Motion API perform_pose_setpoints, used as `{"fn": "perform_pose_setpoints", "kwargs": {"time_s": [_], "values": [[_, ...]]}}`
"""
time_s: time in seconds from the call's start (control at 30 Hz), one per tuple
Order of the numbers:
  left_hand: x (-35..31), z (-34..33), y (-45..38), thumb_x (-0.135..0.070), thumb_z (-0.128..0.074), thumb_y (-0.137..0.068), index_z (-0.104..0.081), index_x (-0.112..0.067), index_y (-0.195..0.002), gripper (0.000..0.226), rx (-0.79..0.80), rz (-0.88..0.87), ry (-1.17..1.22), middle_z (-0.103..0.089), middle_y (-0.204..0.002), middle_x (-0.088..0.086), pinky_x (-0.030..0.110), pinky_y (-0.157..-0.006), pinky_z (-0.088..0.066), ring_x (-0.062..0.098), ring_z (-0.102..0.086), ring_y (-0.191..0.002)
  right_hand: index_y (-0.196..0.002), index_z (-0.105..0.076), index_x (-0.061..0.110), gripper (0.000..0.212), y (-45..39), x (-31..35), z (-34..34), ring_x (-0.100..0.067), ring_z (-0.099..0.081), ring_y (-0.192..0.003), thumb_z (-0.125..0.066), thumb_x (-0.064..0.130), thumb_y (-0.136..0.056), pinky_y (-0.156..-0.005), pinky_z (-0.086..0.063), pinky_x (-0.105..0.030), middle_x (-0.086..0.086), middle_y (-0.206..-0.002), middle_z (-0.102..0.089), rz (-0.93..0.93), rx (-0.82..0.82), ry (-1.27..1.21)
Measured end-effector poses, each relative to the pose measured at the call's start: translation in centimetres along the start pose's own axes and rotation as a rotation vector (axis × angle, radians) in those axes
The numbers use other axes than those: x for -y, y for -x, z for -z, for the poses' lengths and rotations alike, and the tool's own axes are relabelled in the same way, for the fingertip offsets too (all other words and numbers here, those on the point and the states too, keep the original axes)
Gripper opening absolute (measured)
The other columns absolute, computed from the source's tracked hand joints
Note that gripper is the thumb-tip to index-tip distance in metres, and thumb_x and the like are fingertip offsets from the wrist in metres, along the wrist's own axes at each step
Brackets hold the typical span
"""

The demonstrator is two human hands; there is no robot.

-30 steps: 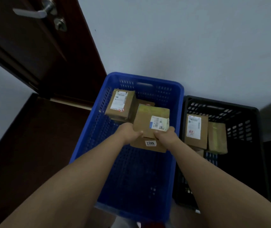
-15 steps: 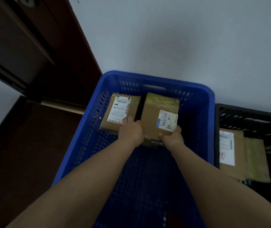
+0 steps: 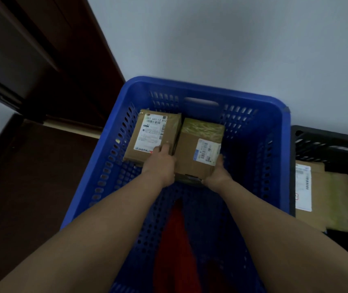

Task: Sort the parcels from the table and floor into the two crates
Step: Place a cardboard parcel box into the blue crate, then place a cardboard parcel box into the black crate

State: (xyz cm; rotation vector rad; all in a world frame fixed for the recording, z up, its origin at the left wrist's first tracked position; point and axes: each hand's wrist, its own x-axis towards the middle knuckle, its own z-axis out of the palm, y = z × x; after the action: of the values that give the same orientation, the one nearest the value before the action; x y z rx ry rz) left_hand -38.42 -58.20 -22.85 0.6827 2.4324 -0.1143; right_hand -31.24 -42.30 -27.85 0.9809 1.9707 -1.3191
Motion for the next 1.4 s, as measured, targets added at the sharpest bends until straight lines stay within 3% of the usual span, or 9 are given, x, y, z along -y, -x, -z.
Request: {"fn": "perform_pose_setpoints", "kwargs": {"time_s": [0.1,0.27,0.37,0.57,0.87,1.03,1.27,1.4], "values": [[-0.3,1.5,0.7,-0.026,-0.060,-0.093,-0.051,-0.013,-0.133,0.043,0.028,-0.010,-0.031,-0.014,-0.154,0.010,0.047,-0.102,-0.043,0.034,-0.017,-0.139,-0.151,0.020,0.019,0.097,1.7,1.2,0.7,-0.031,-0.045,-0.127,-0.058,0.018,-0.094,-0.107,-0.040,-0.040,-0.014,-0.150,-0.033,-0.040,-0.064,0.073],[-1.7,3.2,4.1,-0.030,-0.054,-0.095,-0.047,-0.011,-0.133,0.043,-0.038,-0.068,-0.103,-0.030,-0.141,0.013,0.044,-0.094,-0.048,0.031,-0.025,-0.132,-0.153,0.002,0.008,0.086,7.0,1.7,2.2,-0.034,-0.042,-0.127,-0.058,0.017,-0.093,-0.102,-0.043,-0.048,-0.019,-0.146,-0.034,-0.002,-0.176,0.268],[-2.5,4.4,6.8,-0.031,-0.052,-0.096,-0.046,-0.011,-0.135,0.045,-0.055,-0.110,-0.126,-0.028,-0.146,0.012,0.043,-0.095,-0.045,0.031,-0.021,-0.136,-0.150,-0.012,0.006,0.075,11.2,1.3,2.8,-0.033,-0.043,-0.125,-0.059,0.018,-0.093,-0.102,-0.044,-0.048,-0.020,-0.142,-0.038,0.019,-0.195,0.295],[-5.4,8.9,13.2,-0.026,-0.050,-0.098,-0.038,-0.011,-0.143,0.049,-0.088,-0.244,-0.230,-0.017,-0.155,0.012,0.048,-0.109,-0.034,0.032,-0.005,-0.146,-0.148,-0.017,0.007,0.066,21.0,0.9,4.0,-0.035,-0.041,-0.127,-0.056,0.022,-0.096,-0.101,-0.044,-0.046,-0.018,-0.144,-0.034,0.040,-0.262,0.366],[-13.6,13.4,22.2,-0.034,-0.045,-0.099,-0.039,-0.014,-0.143,0.049,-0.294,-0.595,-0.377,-0.022,-0.155,0.012,0.044,-0.113,-0.030,0.032,-0.011,-0.146,-0.136,-0.034,0.004,0.053,35.4,-0.1,7.6,-0.034,-0.045,-0.125,-0.058,0.024,-0.094,-0.100,-0.042,-0.040,-0.018,-0.138,-0.042,0.053,-0.492,0.356],[-19.2,13.6,26.0,-0.031,-0.053,-0.095,-0.045,-0.014,-0.137,0.046,-0.384,-0.708,-0.410,-0.030,-0.150,0.011,0.042,-0.103,-0.041,0.031,-0.017,-0.144,-0.140,-0.029,0.004,0.061,40.1,-3.2,9.9,-0.034,-0.042,-0.128,-0.060,0.022,-0.091,-0.099,-0.041,-0.040,-0.018,-0.140,-0.039,0.020,-0.616,0.337],[-29.4,12.4,31.4,-0.026,-0.053,-0.093,-0.041,-0.015,-0.141,0.050,-0.423,-0.812,-0.472,-0.025,-0.153,0.011,0.044,-0.106,-0.034,0.031,-0.011,-0.146,-0.136,-0.033,0.006,0.055,47.0,-10.9,13.9,-0.036,-0.042,-0.126,-0.060,0.023,-0.091,-0.092,-0.044,-0.042,-0.017,-0.140,-0.039,-0.021,-0.752,0.310],[-37.0,11.1,36.5,-0.032,-0.053,-0.095,-0.038,-0.016,-0.143,0.053,-0.448,-0.873,-0.550,-0.023,-0.154,0.011,0.044,-0.105,-0.036,0.032,-0.010,-0.147,-0.138,-0.031,0.004,0.055,53.2,-17.6,16.9,-0.034,-0.041,-0.128,-0.058,0.023,-0.094,-0.097,-0.042,-0.041,-0.017,-0.141,-0.039,-0.039,-0.827,0.284]]}}
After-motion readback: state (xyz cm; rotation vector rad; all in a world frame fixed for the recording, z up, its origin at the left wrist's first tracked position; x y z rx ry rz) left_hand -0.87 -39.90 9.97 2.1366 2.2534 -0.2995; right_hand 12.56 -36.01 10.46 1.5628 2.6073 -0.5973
